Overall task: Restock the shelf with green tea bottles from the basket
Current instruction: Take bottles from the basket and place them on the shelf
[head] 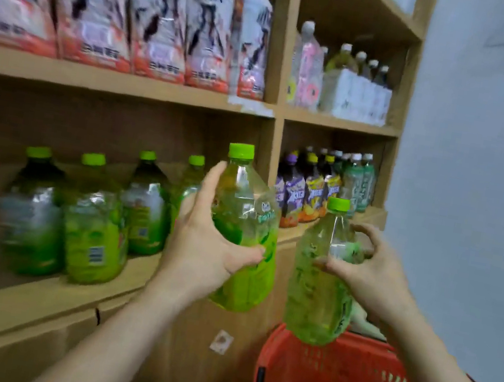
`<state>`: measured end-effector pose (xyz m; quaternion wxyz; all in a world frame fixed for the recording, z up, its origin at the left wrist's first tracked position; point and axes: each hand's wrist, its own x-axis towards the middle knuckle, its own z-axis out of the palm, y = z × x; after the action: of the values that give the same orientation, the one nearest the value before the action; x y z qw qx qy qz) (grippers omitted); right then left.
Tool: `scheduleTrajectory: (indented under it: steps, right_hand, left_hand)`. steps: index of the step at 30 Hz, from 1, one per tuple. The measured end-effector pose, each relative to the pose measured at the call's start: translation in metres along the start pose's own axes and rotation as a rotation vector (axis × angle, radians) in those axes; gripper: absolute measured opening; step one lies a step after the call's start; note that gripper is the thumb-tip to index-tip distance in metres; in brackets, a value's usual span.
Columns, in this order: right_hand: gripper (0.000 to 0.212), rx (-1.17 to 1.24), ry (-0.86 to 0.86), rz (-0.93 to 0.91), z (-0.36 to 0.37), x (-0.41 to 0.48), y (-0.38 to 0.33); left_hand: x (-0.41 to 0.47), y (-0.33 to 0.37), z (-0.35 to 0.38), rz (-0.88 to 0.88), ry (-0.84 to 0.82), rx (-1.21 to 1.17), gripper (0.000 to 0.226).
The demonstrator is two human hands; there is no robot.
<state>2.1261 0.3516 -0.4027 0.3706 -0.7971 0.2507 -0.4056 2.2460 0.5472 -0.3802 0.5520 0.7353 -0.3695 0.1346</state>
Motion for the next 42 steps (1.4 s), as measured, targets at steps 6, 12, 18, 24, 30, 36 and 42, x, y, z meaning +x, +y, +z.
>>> scheduleTrajectory:
  steps: [6, 12, 18, 24, 30, 36, 42]
  right_hand:
    - [0.067, 0.257, -0.073, -0.156, 0.066, 0.015, -0.072]
    - [0.08, 0.34, -0.209, -0.218, 0.152, 0.022, -0.096]
    - [0.079, 0.353, -0.316, -0.263, 0.211, -0.001, -0.093]
    - [0.088, 0.278, -0.37, -0.337, 0.223, 0.003, -0.087]
    - [0.099, 0.232, -0.353, -0.399, 0.235, 0.001, -0.078]
    - [0.097, 0.104, -0.236, -0.374, 0.241, -0.004, -0.081]
    - [0.102, 0.054, -0.301, -0.362, 0.234, 0.001, -0.08]
  left_hand:
    - [0.016, -0.014, -0.072, -0.007, 0.168, 0.06, 0.113]
    - [0.01, -0.029, -0.102, -0.073, 0.3, 0.213, 0.11]
    - [-0.018, -0.048, -0.136, -0.178, 0.418, 0.326, 0.11]
    - [-0.032, -0.088, -0.151, -0.355, 0.523, 0.446, 0.112]
    - [-0.013, -0.112, -0.155, -0.402, 0.459, 0.476, 0.115]
    - [-0.009, -0.118, -0.15, -0.397, 0.51, 0.662, 0.122]
    - [0.0, -0.117, -0.144, -0.576, 0.52, 0.937, 0.125]
